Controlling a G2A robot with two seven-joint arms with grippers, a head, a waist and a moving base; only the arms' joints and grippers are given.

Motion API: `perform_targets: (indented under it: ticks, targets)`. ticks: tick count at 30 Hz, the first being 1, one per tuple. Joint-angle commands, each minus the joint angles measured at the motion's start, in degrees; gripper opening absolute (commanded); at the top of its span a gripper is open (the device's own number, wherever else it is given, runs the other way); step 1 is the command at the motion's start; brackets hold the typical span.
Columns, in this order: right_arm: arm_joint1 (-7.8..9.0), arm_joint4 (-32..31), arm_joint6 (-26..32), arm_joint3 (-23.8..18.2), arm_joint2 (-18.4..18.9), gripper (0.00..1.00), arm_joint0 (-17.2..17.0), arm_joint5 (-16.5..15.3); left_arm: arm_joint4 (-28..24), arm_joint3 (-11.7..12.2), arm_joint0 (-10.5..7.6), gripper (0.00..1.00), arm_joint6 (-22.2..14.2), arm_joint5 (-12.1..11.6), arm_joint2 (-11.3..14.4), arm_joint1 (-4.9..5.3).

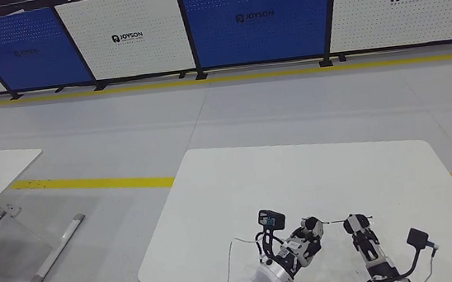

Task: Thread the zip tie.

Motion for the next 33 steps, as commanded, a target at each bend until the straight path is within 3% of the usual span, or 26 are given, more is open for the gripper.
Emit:
perform_targets:
  ticks: [1, 26, 33]
  targets:
    - [0.01, -0.31, 0.11, -0.15, -0.08, 0.0, -0.08, 0.0, 0.0, 0.0, 0.0, 0.0, 0.0, 0.0, 0.0, 0.0]
    - [-0.27, -0.62, 1.36, 0.34, -0.74, 0.0, 0.66, 0.0, 0.0, 0.0, 0.0, 0.0, 0.0, 0.0, 0.0, 0.0]
    - [-0.24, -0.15, 2.23, 0.14, -0.55, 0.0, 0.75, 0.0, -5.03, 0.03, -0.03, 0.0, -0.71, -0.65, -0.59, -0.31]
